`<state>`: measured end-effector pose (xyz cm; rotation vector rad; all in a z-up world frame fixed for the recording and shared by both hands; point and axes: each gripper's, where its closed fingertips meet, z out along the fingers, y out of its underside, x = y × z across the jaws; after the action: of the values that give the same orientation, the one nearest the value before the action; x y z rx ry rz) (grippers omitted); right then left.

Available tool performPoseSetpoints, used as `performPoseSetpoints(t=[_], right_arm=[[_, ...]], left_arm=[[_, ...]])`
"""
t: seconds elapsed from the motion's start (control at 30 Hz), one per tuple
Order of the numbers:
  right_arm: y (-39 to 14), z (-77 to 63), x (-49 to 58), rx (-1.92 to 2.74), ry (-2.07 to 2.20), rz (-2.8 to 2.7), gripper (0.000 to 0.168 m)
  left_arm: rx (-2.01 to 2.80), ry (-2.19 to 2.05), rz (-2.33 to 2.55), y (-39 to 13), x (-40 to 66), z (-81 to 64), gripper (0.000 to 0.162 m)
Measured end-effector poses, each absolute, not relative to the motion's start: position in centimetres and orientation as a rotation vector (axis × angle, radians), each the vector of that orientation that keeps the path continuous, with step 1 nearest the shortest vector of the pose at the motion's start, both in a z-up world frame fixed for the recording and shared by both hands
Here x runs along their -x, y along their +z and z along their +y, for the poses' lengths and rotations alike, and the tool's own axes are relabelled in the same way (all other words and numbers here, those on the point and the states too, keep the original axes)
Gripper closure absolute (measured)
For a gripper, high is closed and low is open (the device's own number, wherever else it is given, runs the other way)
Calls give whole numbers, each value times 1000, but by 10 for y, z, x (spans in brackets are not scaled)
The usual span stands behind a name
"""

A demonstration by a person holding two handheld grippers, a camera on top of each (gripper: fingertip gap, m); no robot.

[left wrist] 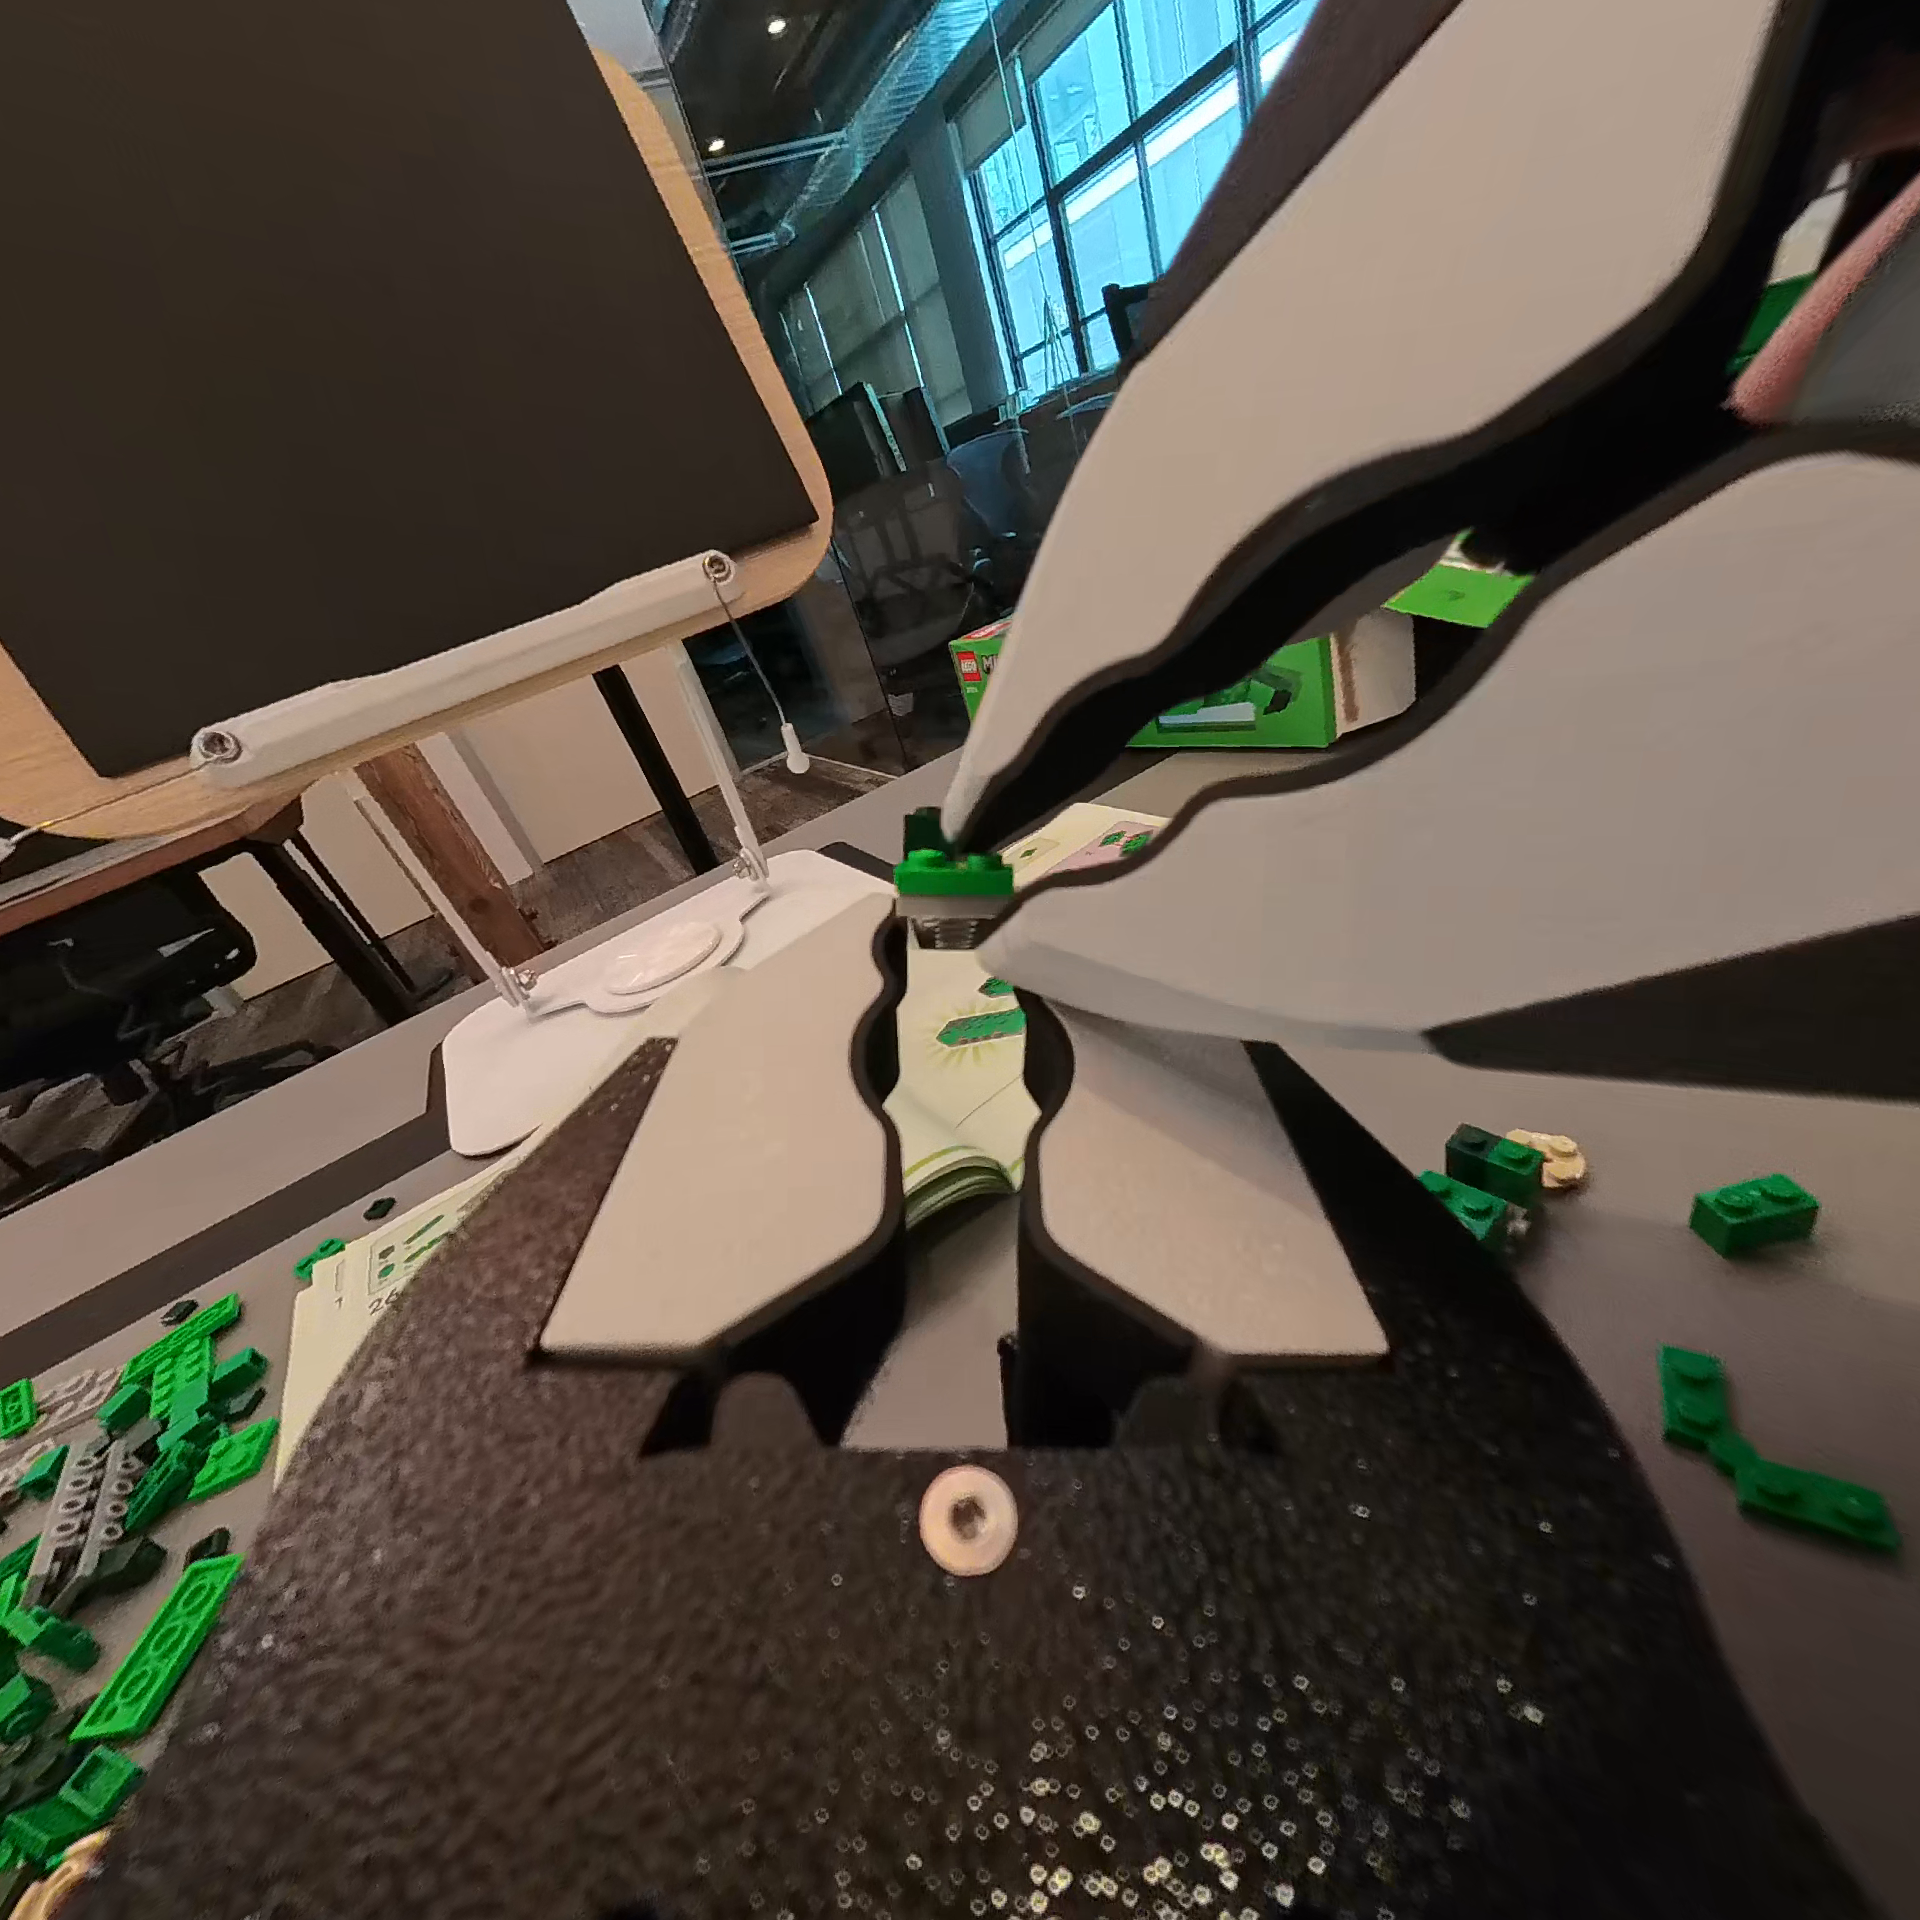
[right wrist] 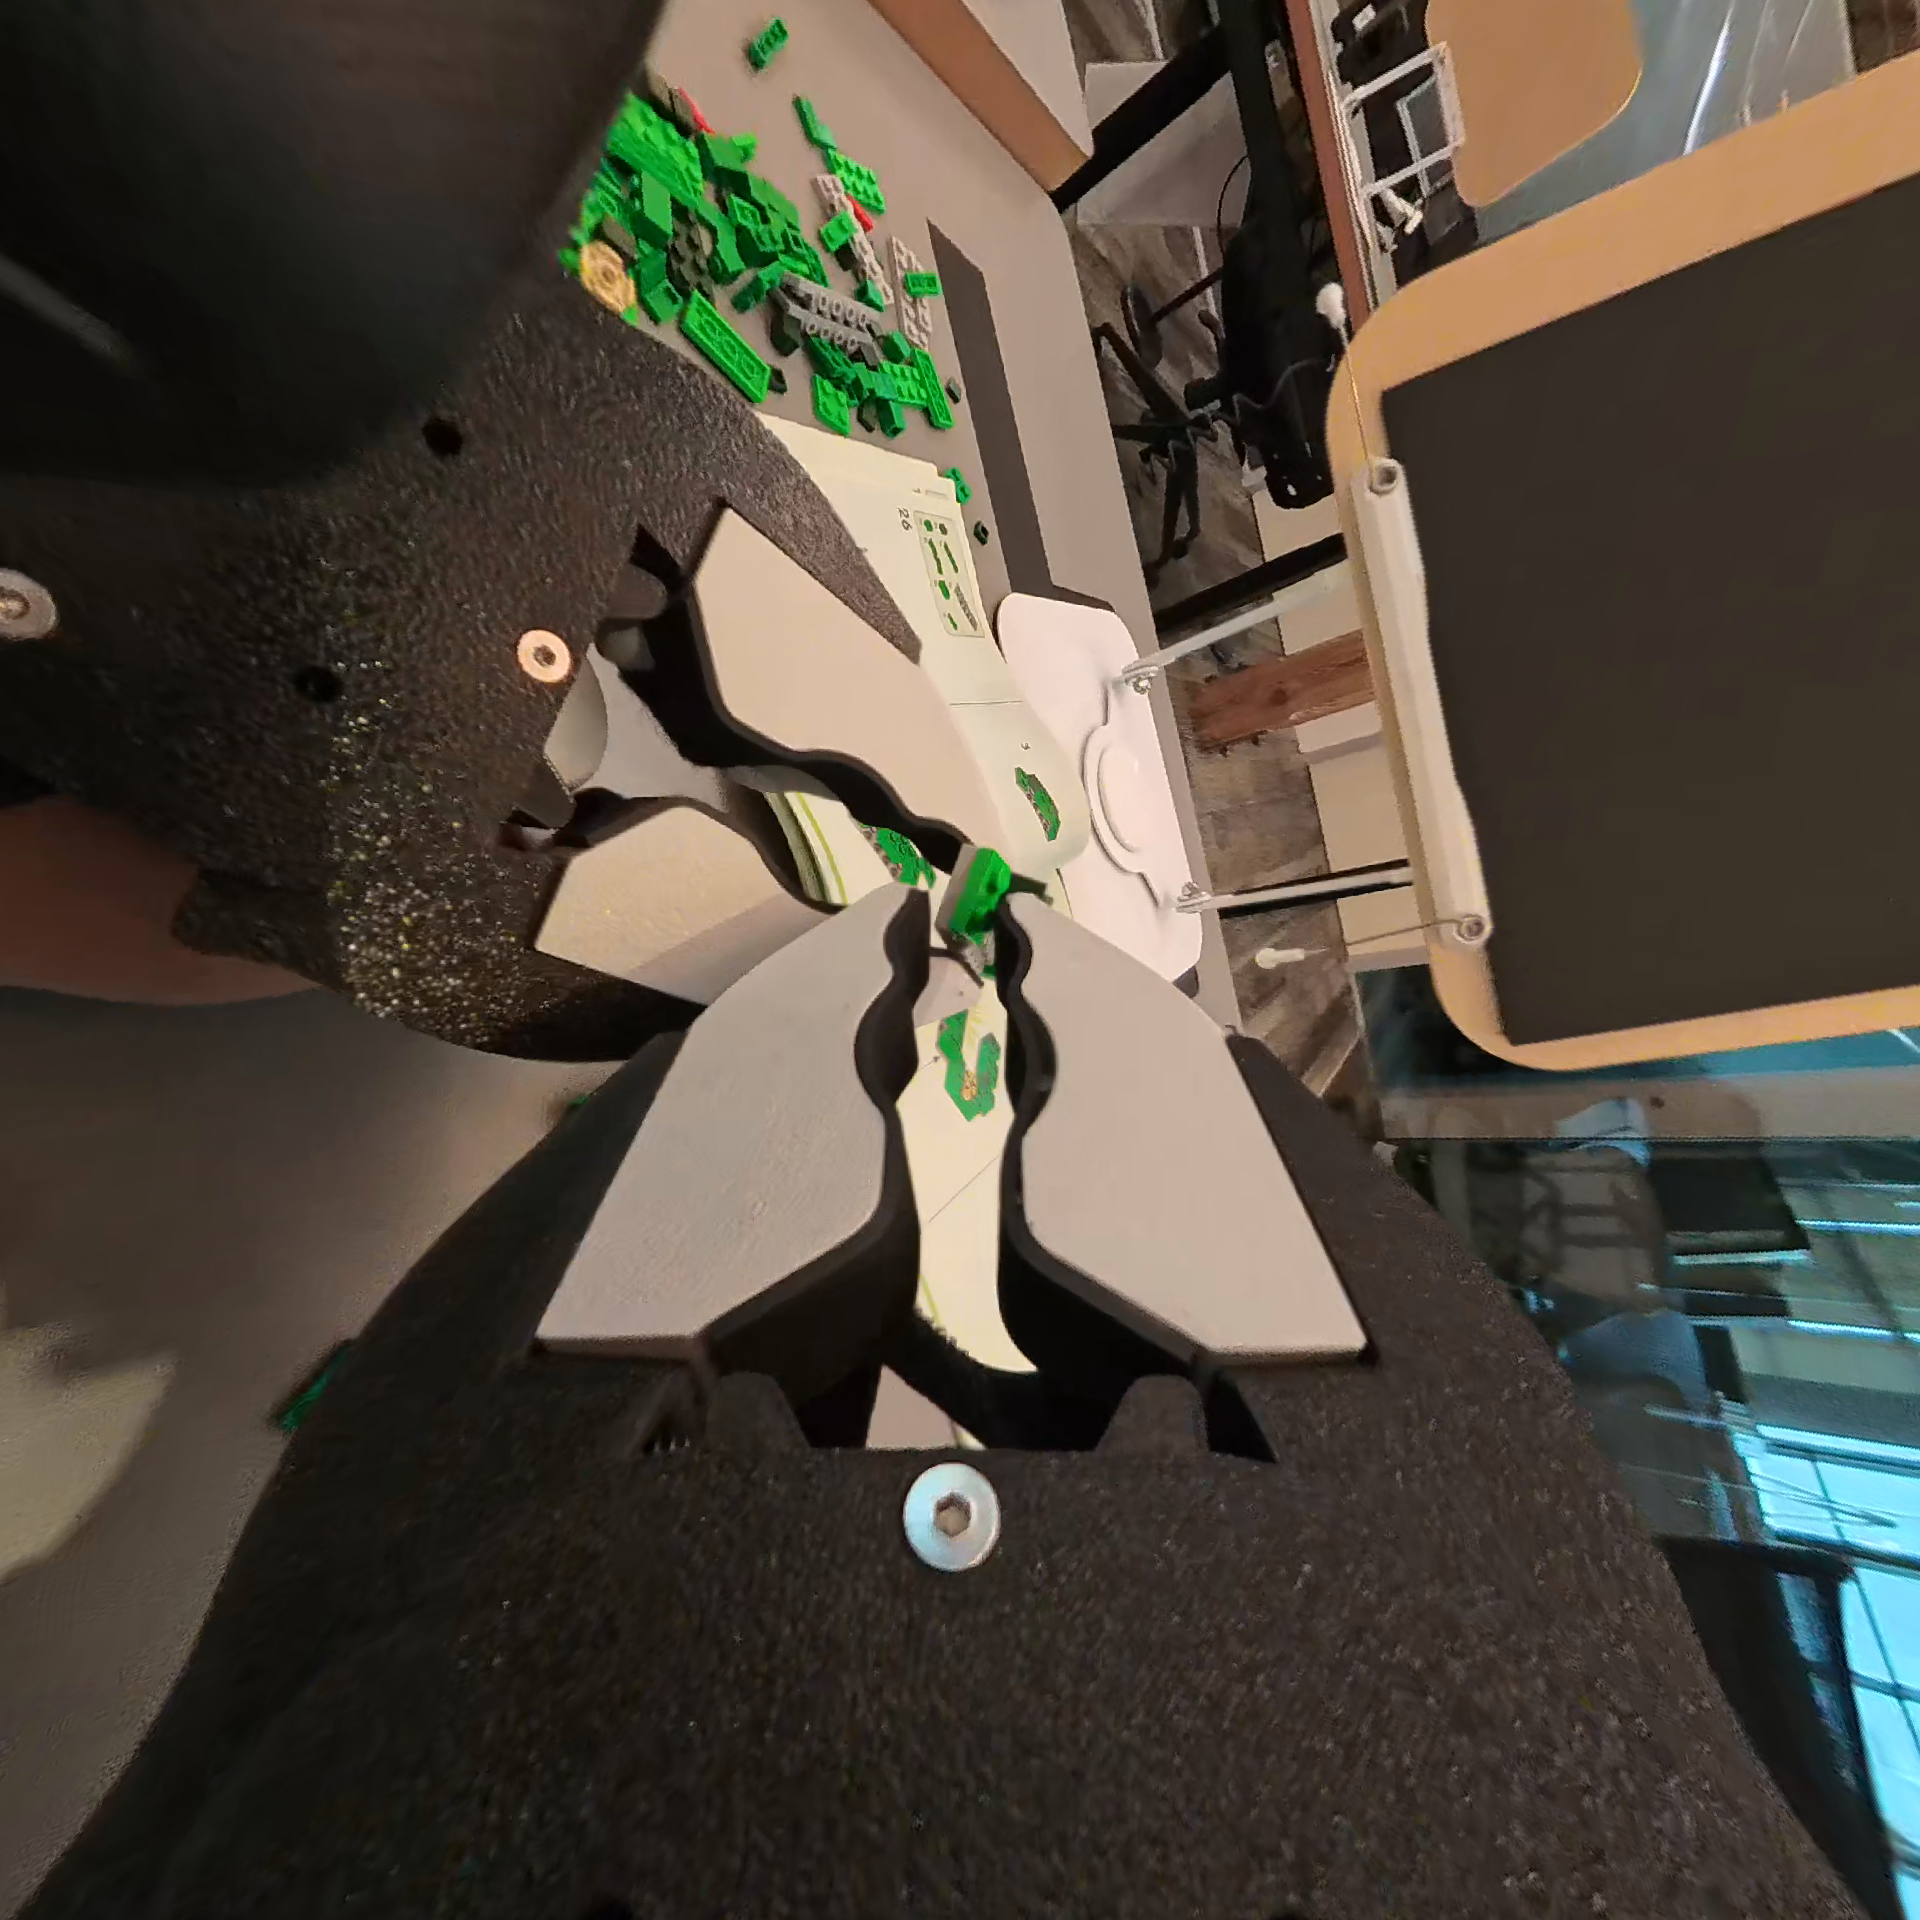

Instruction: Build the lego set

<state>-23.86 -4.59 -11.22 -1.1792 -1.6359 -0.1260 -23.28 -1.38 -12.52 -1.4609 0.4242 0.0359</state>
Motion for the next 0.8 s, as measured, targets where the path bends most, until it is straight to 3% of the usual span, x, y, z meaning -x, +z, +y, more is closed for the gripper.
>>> performPoseSetpoints(t=[0.8], right_arm=[[-111,-48,232,1255,-40,-1656,160]], left_arm=[[1448,95,473,-123,228,-18,144]])
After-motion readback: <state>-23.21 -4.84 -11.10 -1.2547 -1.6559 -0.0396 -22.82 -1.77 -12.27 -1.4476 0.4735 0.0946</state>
